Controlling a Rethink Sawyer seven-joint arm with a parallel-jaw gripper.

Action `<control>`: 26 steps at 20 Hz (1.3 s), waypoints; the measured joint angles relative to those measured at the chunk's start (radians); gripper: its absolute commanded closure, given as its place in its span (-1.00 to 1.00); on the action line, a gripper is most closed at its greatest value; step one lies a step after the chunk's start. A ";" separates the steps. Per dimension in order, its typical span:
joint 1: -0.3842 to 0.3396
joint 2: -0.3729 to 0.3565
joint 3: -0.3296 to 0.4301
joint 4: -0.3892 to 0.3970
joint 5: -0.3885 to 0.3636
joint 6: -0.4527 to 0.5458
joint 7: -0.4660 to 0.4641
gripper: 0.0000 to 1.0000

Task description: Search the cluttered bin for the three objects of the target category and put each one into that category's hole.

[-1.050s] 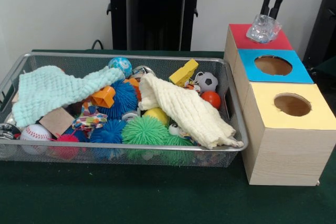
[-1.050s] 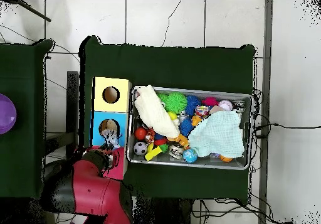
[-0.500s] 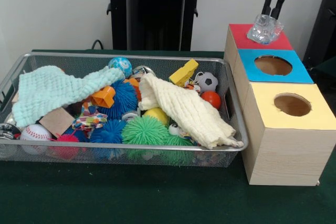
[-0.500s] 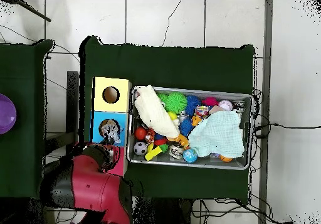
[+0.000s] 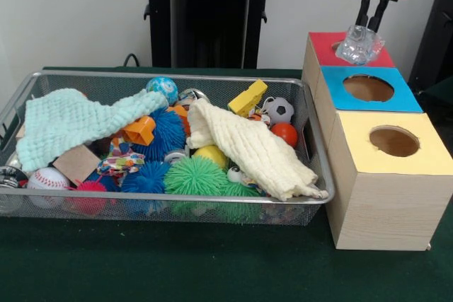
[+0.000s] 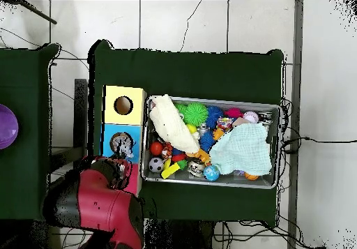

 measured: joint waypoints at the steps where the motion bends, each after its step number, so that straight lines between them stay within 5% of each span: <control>1: 0.003 0.004 0.000 0.000 0.004 0.000 0.001 1.00; 26: 0.039 0.062 -0.005 -0.040 0.052 0.000 0.042 1.00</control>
